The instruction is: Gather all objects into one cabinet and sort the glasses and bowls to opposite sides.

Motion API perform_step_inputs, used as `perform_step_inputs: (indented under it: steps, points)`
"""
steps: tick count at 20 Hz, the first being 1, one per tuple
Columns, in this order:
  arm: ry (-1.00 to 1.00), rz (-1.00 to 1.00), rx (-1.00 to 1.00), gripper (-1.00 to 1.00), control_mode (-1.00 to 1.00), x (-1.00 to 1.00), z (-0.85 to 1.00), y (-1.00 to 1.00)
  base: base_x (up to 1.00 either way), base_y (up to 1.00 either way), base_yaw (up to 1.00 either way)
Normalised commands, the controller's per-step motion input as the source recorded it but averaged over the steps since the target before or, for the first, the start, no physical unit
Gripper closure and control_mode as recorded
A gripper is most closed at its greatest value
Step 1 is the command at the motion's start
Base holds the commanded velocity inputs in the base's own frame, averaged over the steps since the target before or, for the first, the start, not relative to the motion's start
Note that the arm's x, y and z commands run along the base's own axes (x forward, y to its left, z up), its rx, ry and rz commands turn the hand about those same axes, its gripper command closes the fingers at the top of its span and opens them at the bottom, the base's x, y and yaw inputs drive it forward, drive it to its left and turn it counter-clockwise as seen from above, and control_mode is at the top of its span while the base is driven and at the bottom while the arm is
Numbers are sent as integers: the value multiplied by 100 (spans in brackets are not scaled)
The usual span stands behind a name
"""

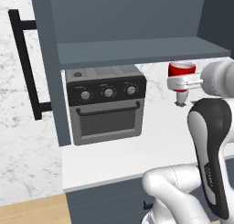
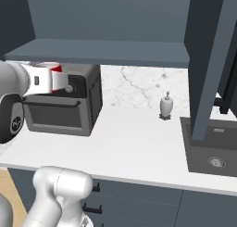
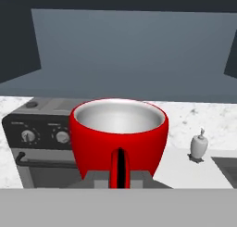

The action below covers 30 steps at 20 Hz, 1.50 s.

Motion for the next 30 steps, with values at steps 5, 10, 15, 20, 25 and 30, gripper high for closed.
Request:
perform_step_inputs:
  steps: [5,10,15,20,25,30]
  points:
    - [0,0,0,100,100,0,0,0,-88,-16,-2]
    - [0,0,0,100,100,0,0,0,-100,-58,-4]
    - [0,0,0,100,100,0,0,0,-86,-83,-4]
    - [0,0,0,100,100,0,0,0,-30,-80,-3]
    - [0,0,0,100,100,0,0,0,-7,-87,-1]
    - [0,0,0,100,100,0,0,0,0,-80,-2]
